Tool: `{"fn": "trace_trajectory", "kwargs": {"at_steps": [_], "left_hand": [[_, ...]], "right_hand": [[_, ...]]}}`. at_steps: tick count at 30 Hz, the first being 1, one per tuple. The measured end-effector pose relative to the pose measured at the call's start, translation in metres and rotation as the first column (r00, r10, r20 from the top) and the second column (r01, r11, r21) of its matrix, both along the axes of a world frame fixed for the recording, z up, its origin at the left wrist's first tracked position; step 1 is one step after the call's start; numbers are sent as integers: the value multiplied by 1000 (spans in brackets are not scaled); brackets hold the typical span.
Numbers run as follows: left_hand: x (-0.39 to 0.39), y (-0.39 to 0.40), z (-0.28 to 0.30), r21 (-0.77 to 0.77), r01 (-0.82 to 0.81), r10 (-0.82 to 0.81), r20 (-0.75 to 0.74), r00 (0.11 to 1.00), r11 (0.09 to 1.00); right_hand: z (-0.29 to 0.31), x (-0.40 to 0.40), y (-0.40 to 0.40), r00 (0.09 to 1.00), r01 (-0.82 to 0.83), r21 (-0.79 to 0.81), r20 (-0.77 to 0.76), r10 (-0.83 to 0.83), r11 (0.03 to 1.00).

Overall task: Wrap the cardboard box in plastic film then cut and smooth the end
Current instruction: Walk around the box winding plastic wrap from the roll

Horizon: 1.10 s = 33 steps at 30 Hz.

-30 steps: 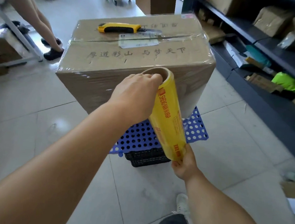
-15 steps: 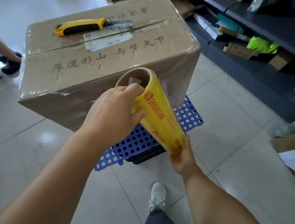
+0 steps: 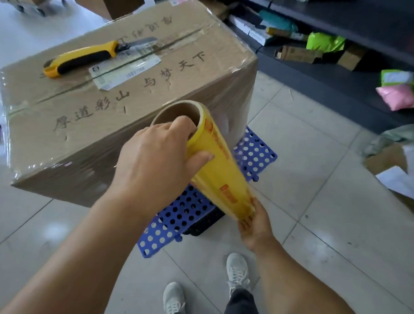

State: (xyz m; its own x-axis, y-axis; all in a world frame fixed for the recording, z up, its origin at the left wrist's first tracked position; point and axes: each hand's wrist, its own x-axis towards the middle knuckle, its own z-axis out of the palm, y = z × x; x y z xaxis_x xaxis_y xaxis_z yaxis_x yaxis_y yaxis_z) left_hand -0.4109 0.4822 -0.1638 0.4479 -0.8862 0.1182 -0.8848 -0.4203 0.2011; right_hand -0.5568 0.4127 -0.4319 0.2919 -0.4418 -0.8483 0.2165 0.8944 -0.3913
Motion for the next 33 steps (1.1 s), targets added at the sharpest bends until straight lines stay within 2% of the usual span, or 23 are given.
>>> {"fn": "trace_trajectory", "kwargs": {"at_steps": [3, 6, 9, 15, 19, 25, 30, 33], "left_hand": [[7, 7, 4, 38, 49, -50, 7, 999, 998], [21, 19, 6, 91, 125, -130, 54, 990, 988], [33, 33, 7, 80, 144, -151, 83, 985, 986], [45, 50, 9, 12, 175, -176, 99, 979, 984], [60, 66, 6, 69, 208, -212, 68, 975, 976], [66, 86, 8, 75, 127, -134, 93, 987, 989], [65, 114, 3, 126, 109, -118, 66, 991, 986], [65, 127, 8, 121, 97, -107, 84, 991, 988]], "right_hand": [[-4, -1, 32, 998, 15, 38, -53, -13, 999], [-12, 0, 64, 998, 62, 69, -30, -60, 996], [-10, 7, 90, 995, 99, 105, 17, -101, 990], [-4, 22, 123, 992, 121, 54, 26, -123, 991], [-10, 26, 149, 988, 139, 79, 63, -144, 987], [-11, 27, 168, 990, 132, -4, -49, -133, 991], [-10, 25, 191, 996, 83, 49, 10, -83, 995], [-6, 22, 200, 996, 73, -2, -49, -73, 997]]}}
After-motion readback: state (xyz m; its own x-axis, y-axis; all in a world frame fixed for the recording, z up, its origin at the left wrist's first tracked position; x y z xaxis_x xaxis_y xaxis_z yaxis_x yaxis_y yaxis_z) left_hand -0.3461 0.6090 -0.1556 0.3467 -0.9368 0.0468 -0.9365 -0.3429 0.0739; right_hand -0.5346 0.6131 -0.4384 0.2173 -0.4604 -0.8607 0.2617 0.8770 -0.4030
